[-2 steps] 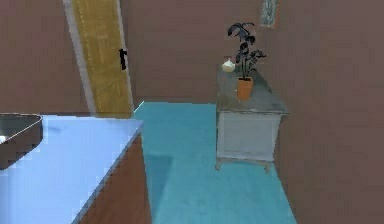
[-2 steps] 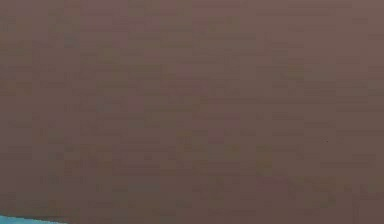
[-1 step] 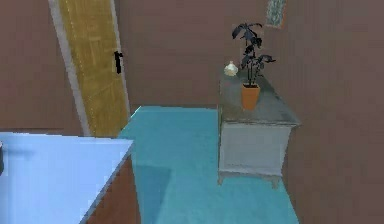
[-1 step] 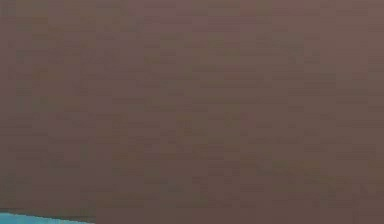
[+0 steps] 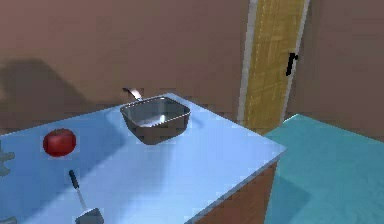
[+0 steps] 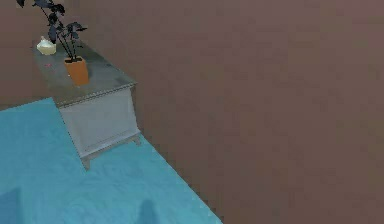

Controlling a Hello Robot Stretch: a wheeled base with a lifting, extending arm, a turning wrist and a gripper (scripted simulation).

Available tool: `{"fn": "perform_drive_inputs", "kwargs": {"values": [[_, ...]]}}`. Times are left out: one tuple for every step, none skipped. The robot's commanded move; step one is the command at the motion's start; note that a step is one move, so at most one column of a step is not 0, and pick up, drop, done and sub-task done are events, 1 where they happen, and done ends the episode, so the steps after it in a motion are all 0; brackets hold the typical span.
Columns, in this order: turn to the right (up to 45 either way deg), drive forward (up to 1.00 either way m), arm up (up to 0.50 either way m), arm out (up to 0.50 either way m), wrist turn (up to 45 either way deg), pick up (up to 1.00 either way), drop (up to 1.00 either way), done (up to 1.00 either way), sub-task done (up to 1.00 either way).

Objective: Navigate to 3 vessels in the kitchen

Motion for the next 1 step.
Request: {"fn": "perform_drive_inputs", "kwargs": {"values": [[-9.0,0.0,0.0,0.0,0.0,0.0,0.0,0.0,0.0]]}}
